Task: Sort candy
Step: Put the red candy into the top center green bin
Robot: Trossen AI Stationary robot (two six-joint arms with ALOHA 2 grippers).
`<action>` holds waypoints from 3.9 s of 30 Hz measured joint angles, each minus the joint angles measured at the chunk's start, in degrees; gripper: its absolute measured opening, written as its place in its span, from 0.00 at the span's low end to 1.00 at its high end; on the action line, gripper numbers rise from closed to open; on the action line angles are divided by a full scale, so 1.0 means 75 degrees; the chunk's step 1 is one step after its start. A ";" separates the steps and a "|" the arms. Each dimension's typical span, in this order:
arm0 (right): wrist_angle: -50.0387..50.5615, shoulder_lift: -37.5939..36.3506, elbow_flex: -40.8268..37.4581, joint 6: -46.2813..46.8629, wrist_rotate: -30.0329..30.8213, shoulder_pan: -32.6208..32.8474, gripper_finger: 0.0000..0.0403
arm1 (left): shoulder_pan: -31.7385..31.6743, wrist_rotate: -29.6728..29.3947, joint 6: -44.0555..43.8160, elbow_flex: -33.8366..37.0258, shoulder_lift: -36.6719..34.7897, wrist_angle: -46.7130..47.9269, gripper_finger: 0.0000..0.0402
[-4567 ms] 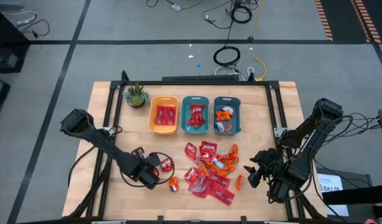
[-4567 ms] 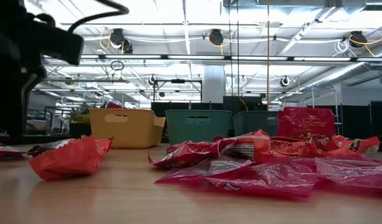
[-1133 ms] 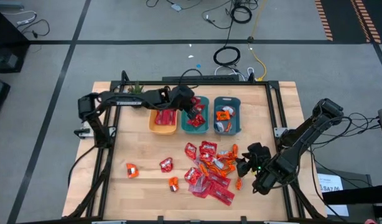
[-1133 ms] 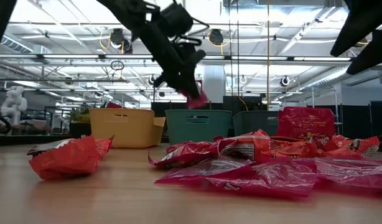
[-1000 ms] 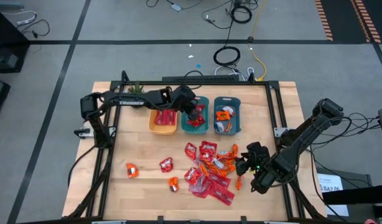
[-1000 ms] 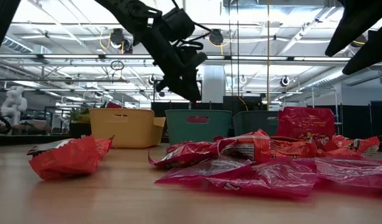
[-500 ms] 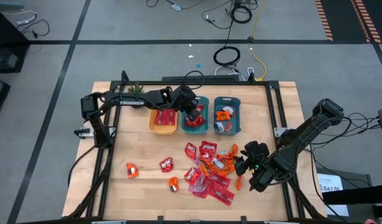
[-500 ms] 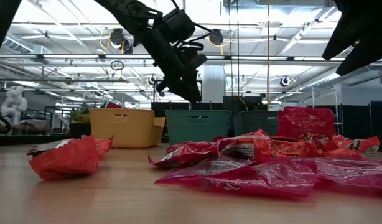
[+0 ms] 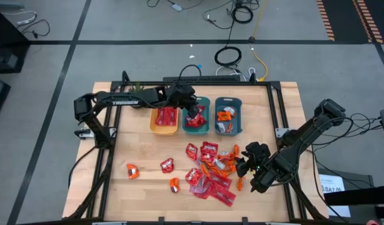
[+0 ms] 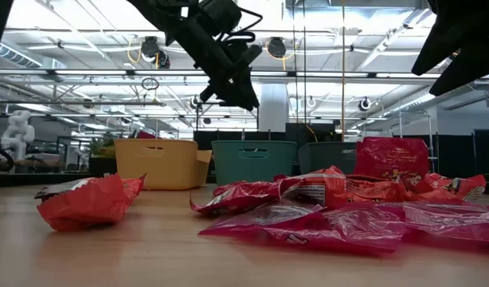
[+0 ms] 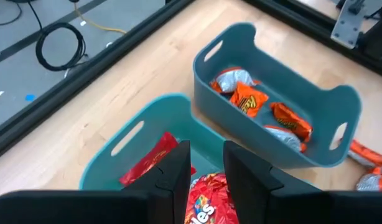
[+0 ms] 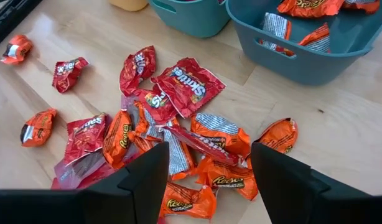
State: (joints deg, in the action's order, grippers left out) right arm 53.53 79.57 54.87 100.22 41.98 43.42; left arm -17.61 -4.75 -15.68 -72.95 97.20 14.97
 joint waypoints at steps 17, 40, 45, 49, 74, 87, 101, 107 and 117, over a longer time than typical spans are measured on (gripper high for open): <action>-0.0145 0.0000 0.0000 -0.0292 -0.0003 0.0000 0.54 | 0.0206 0.0372 -0.0460 0.0003 -0.1149 0.1168 0.26; -0.1945 0.0000 0.0000 -0.5946 -0.1422 -0.1372 0.54 | 0.4678 -0.2368 -0.3069 0.3671 -0.4132 0.0154 0.26; -0.2511 0.0000 0.0000 -0.6607 -0.2275 -0.1749 0.54 | 0.5042 -0.1364 -0.3042 0.3992 -0.4008 0.0271 0.26; -0.2625 0.0000 0.0000 -0.7164 -0.2763 -0.1925 0.54 | 0.5102 -0.0580 -0.3783 0.4057 -0.4009 0.0307 0.26; -0.2330 0.1626 0.0000 -0.8824 -0.3459 -0.2497 0.46 | 0.5560 -0.0513 -0.2027 0.6700 -0.4614 -0.3959 0.26; -0.2485 0.1522 0.0532 -0.7896 -0.4192 -0.3038 0.01 | 0.4396 -0.0621 -0.0997 0.6700 -0.6717 -0.1437 0.26; -0.3522 0.1461 0.3008 -1.0067 -0.4304 -0.5907 0.00 | 0.3646 -0.0621 -0.0193 0.6700 -0.8971 0.0459 0.26; -0.3577 0.1831 0.3002 -1.0291 -0.4669 -0.7412 0.00 | 0.3606 -0.0620 -0.0185 0.6700 -0.9378 0.0752 0.26; -0.4037 0.2985 0.3005 -1.0305 -0.5219 -0.8345 0.01 | 0.3608 -0.0609 -0.1082 0.6700 -0.9430 0.0681 0.26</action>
State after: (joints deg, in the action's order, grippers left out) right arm 23.26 101.96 77.41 22.94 2.83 -19.17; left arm 9.45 -9.32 -23.80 -22.70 26.48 20.08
